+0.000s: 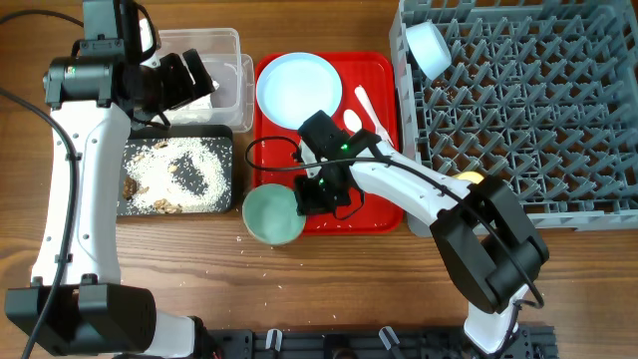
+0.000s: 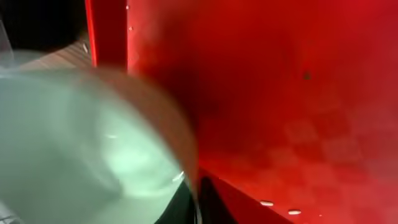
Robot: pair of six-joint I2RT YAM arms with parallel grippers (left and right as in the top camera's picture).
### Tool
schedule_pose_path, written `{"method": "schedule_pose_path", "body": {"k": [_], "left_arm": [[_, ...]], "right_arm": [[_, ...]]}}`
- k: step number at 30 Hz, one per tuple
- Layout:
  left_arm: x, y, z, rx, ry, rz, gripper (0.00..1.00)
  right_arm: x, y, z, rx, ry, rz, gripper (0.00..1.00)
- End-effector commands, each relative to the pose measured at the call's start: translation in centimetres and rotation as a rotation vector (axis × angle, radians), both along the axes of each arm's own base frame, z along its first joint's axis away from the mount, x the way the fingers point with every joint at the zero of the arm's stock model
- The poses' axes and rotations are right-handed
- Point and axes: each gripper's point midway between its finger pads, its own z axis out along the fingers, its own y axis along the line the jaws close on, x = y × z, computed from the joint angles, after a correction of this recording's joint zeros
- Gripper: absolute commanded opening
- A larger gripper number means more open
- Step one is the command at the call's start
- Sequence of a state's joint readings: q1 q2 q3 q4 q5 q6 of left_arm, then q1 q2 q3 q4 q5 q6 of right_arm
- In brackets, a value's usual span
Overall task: Sort waste into correct bins and load items into the dishwasher rack
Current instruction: 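Grasp and lift the green bowl with the right gripper, then place the green bowl into the dish rack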
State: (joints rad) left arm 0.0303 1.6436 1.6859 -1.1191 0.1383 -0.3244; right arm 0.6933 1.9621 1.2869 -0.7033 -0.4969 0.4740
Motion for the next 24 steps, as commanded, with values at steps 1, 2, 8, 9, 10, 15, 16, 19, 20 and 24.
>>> {"method": "schedule_pose_path", "body": {"k": [1,2,8,9,10,15,16,19,20,24], "left_arm": [[0.1,0.3,0.6,0.006,-0.017,0.013,1.00],[0.1,0.3,0.6,0.006,-0.017,0.014,1.00],[0.1,0.3,0.6,0.006,-0.017,0.014,1.00],[0.1,0.3,0.6,0.006,-0.017,0.013,1.00],[0.1,0.3,0.6,0.006,-0.017,0.014,1.00],[0.1,0.3,0.6,0.006,-0.017,0.014,1.00],[0.1,0.3,0.6,0.006,-0.017,0.013,1.00],[0.1,0.3,0.6,0.006,-0.017,0.014,1.00],[0.1,0.3,0.6,0.006,-0.017,0.014,1.00],[0.1,0.3,0.6,0.006,-0.017,0.014,1.00]], "right_arm": [[1.5,-1.6,2.0,-0.023,-0.038,-0.054,0.04],[2.8,-3.0,4.0,-0.037,-0.095,-0.092,0.04],[9.2,-27.2,22.0,-0.581,-0.802,-0.832,0.04],[8.9,-29.9,23.8,-0.706,-0.889,-0.907,0.04],[8.6,-32.3,25.1,-0.865,-0.961,-0.947,0.04],[11.4,-35.1,23.2,-1.563,-0.963,-0.521,0.04],[12.2,-34.8,22.1,-1.611,-0.935,-0.438,0.05],[15.0,-33.9,18.7,-1.727,-0.883,-0.274,0.05],[16.1,-33.5,17.6,-1.741,-0.874,-0.227,0.05],[18.1,-32.4,15.3,-1.720,-0.868,-0.152,0.09]]}}
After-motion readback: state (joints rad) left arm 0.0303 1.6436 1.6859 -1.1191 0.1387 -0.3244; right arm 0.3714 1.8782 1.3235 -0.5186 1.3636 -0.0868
